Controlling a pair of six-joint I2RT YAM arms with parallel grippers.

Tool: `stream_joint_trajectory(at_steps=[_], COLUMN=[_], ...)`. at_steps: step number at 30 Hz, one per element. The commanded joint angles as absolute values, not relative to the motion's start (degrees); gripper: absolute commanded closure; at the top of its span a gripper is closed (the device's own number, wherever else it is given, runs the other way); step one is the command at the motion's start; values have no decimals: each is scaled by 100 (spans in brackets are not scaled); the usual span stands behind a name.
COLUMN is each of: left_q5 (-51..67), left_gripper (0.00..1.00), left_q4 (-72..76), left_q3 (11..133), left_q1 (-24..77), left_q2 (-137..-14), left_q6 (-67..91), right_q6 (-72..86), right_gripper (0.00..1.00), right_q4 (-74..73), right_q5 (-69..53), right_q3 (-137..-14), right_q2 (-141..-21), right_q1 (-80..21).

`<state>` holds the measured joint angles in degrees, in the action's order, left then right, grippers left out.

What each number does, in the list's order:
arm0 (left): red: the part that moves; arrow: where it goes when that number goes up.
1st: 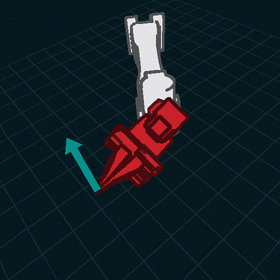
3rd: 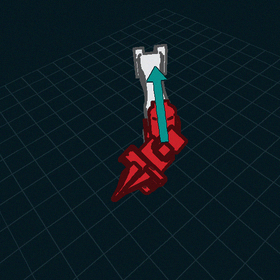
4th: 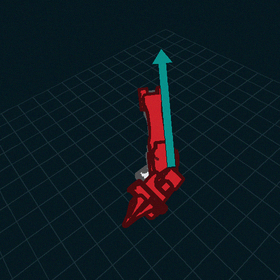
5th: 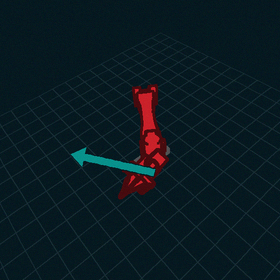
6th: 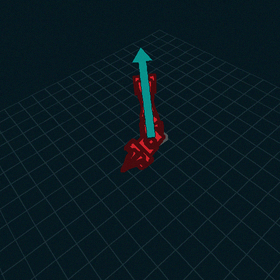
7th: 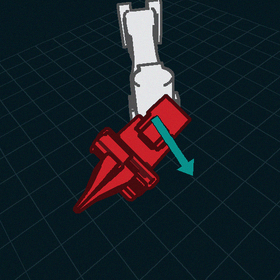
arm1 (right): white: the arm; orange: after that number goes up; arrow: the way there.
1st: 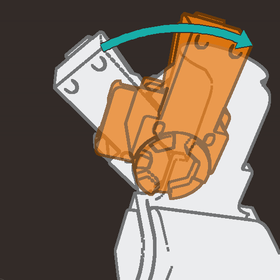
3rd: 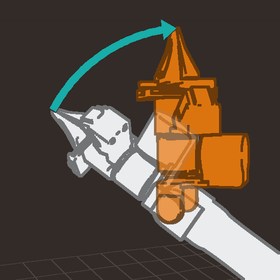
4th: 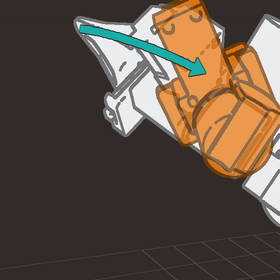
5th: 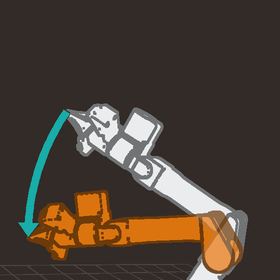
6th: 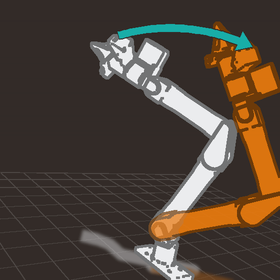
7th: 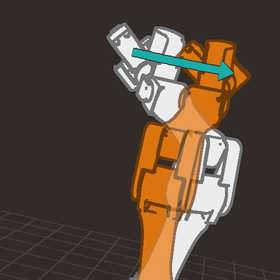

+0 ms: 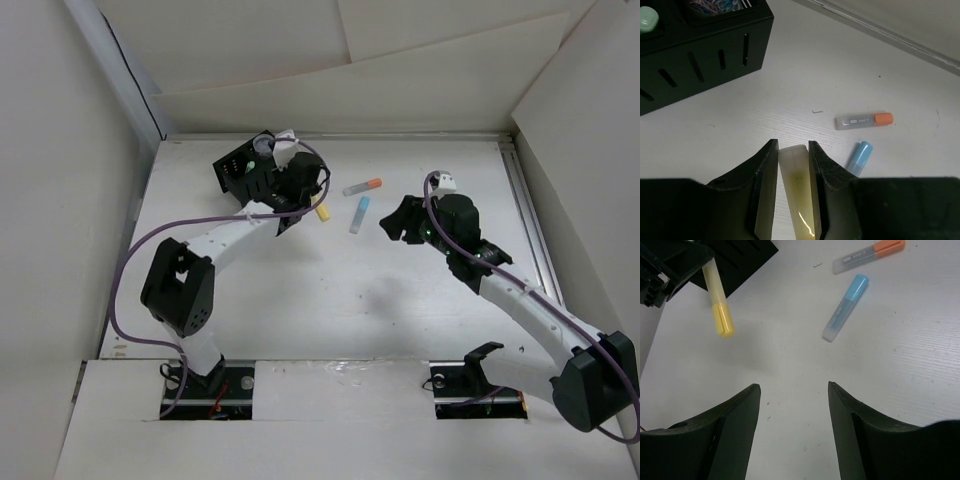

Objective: Sort the stationery into containers
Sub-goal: Pick up the stationery from the center of the board, then place the stationery in the storage box.

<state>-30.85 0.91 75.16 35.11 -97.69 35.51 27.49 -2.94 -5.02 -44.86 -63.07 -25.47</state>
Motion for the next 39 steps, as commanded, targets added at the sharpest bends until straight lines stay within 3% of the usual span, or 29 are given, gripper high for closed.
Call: stream_joint_trajectory(at_steps=[1,8,14,39], left_q5=[-3217,-2550,-2767,-4253], left_gripper=[94,94,94,93], left_q4=[44,-87,-448,-352], left_q3=[7752,8304,9122,10441], left_q1=[3139,1540,722,598], left_q2=[-9317,-9395,-9992,-11496], left_q6=[3297,3419,3139,2005], right_q6=[2742,2742,2742,2742], right_gripper=[37,37,36,36], right_q4=[-18,35,88,193], right_q5=[-571,-677,-782,-835], right_q3=[-4482,-4482,-4482,-4430], right_q2=[-6205,-6205,-6205,-6310], right_q1=[-2505,-2505,-2505,-2557])
